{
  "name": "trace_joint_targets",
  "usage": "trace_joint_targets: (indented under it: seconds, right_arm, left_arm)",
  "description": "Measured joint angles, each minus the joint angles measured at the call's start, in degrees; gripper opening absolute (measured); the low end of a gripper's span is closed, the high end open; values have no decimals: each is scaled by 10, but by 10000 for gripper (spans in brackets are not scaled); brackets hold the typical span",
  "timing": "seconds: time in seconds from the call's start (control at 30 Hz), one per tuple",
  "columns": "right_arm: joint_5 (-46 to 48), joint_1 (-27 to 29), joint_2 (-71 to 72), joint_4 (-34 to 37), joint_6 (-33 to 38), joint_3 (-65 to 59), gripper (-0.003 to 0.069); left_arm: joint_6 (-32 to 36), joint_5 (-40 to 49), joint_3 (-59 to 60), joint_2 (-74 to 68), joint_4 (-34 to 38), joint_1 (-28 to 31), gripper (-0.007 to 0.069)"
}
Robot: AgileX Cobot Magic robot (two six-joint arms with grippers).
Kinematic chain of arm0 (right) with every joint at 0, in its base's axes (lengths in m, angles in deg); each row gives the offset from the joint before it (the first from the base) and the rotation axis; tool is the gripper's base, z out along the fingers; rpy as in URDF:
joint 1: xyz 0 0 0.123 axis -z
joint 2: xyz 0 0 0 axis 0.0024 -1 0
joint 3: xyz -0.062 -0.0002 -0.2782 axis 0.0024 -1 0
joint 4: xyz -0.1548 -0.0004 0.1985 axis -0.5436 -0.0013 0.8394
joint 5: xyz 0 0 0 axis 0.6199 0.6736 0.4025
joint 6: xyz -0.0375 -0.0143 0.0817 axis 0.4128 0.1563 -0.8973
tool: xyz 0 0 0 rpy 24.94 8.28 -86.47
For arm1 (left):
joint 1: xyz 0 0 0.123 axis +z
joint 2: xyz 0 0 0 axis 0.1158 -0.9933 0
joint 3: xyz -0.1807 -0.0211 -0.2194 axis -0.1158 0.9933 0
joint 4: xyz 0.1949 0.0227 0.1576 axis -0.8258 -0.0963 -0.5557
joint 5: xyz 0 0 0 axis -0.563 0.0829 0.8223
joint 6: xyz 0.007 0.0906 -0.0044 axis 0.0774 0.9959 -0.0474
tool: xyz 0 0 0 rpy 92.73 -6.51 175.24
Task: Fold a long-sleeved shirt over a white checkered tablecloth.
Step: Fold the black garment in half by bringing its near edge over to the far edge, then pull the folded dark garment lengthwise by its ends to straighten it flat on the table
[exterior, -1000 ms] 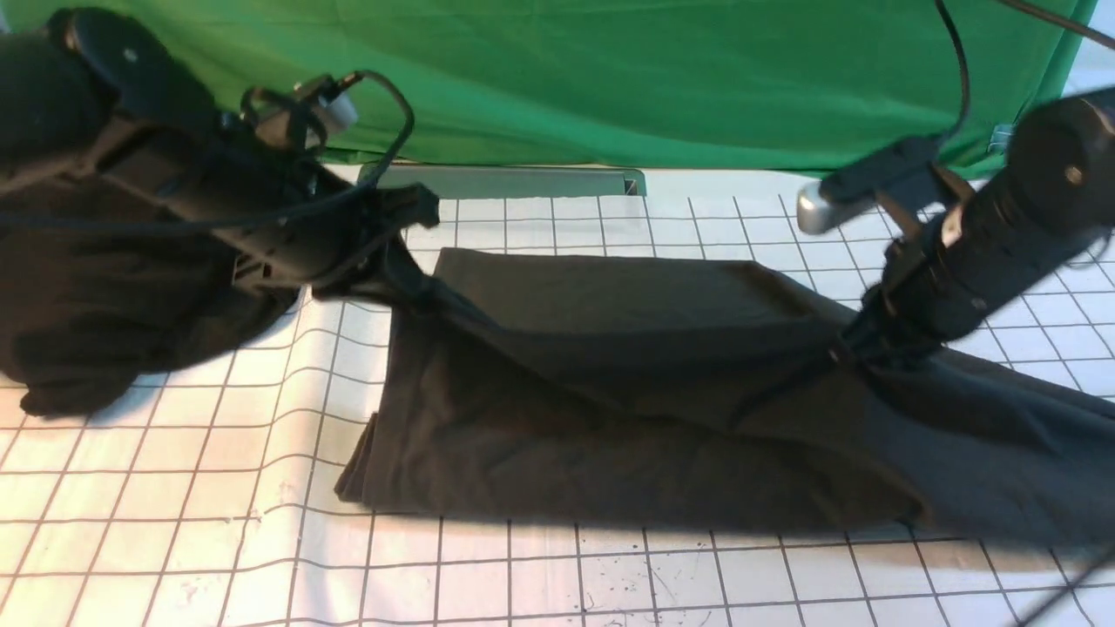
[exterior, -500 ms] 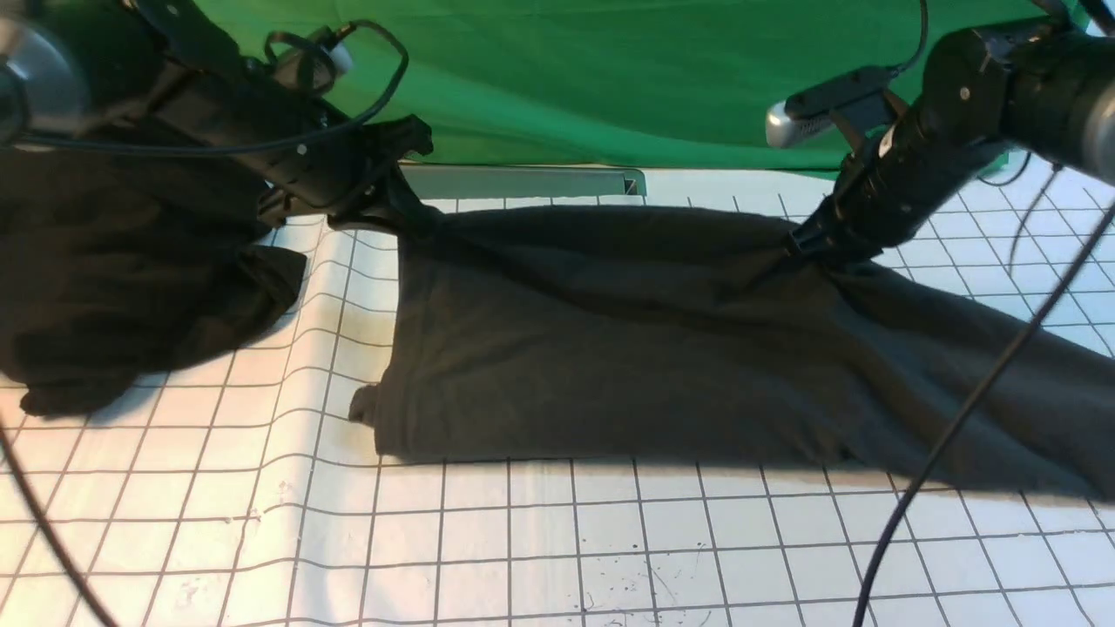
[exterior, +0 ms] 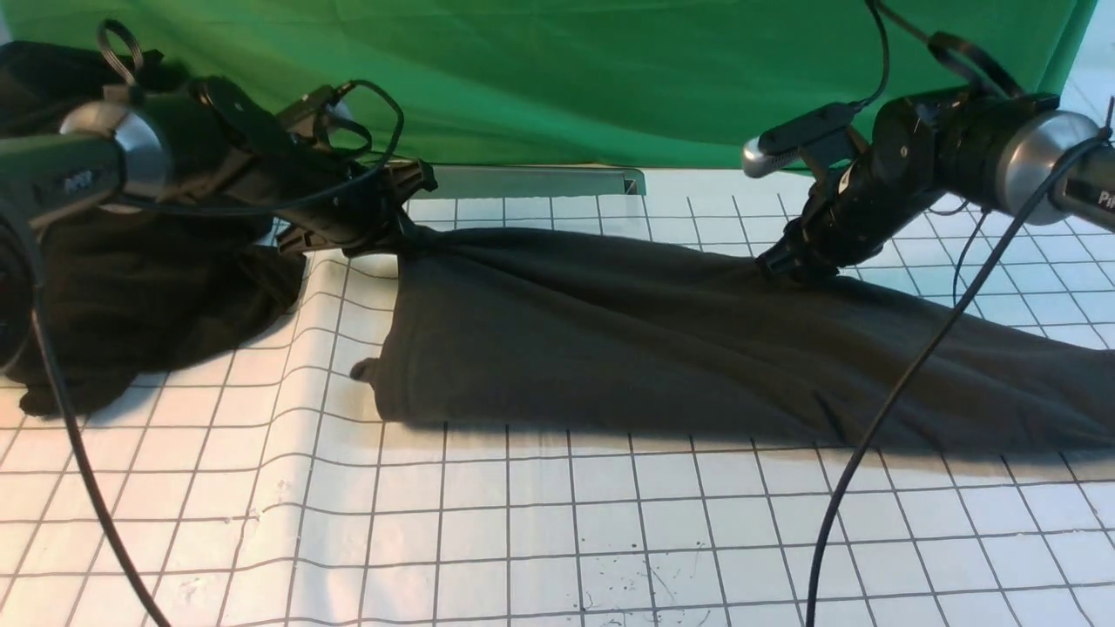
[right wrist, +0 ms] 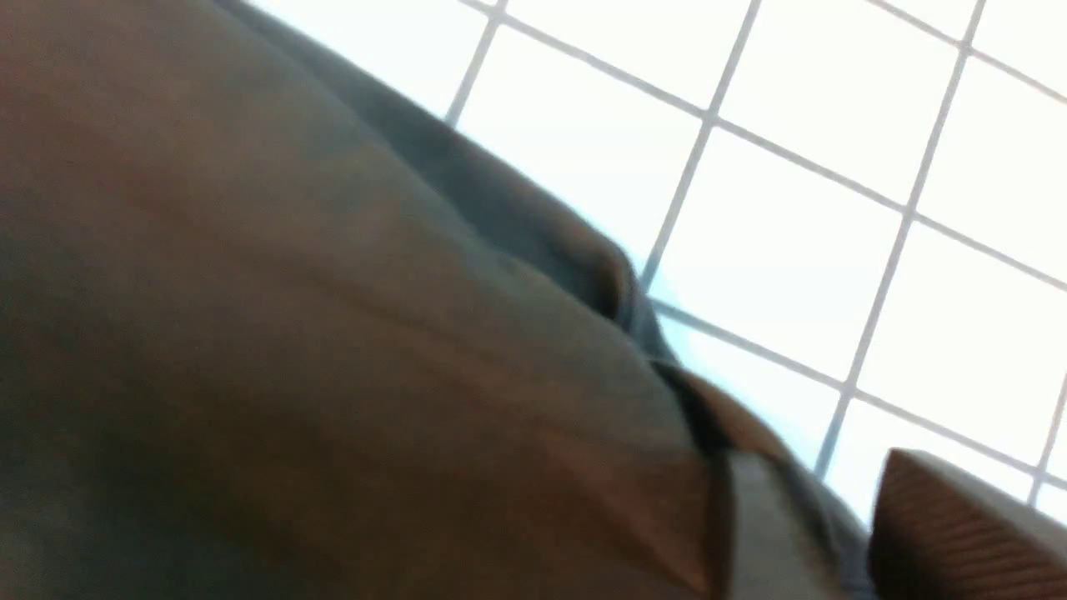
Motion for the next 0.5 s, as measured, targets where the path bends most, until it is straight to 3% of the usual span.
trace_joint_targets:
  seconds: [0.2,0.4,0.5]
  right_arm:
    - [-5,0,15,-62,-34,1,374]
    - [26,12,86,-118,-69,4,377]
    - [61,22,121,-121,-60,10,328]
  left_arm:
    - [-1,-20,0,10,-1,2,171]
    - [-2,-1,-11,52,-3,8,338]
    - [-3,52,-35,68,-11,13,367]
